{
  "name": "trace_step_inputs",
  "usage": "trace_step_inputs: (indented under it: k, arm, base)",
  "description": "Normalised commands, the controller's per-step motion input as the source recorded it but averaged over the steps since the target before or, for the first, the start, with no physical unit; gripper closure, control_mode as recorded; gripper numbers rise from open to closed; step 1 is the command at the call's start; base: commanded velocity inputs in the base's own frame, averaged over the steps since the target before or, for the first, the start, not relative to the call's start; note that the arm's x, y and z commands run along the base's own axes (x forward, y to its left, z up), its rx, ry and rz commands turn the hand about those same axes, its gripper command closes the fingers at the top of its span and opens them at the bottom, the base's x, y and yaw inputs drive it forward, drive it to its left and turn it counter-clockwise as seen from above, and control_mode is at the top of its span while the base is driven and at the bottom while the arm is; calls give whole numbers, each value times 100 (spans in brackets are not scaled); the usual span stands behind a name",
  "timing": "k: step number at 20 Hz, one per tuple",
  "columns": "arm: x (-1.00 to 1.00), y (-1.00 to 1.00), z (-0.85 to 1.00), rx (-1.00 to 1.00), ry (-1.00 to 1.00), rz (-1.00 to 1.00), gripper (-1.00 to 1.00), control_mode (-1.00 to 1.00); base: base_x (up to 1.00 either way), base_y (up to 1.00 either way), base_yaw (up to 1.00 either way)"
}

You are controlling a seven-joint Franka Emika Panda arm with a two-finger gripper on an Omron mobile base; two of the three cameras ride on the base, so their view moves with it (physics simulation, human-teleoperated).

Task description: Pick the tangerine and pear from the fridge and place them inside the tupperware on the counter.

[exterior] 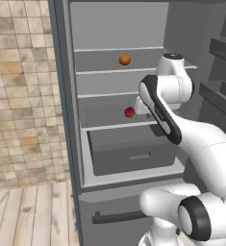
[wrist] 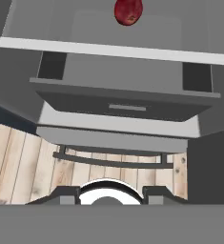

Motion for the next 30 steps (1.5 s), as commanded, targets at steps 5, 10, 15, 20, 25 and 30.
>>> trace_step_inputs:
  k: [5,10,15,20,25,30]
  arm:
    - [-15,0,-2,0,-1,0,-100,-100]
    - [-18,12,0,-3,-7,0,-100,-100]
    - [-4,2,41,0,-17,0,-100,-100]
    - [-3,-2,63,5,-19,0,-100,-100]
    - [-1,0,62,9,-22,0,-100,-100]
    - [0,0,55,7,-25,0,-100,-100]
  base:
    - [0,0,0]
    - [0,0,0]
    - [0,0,0]
    - [0,0,0]
    - [0,0,0]
    - [0,0,0]
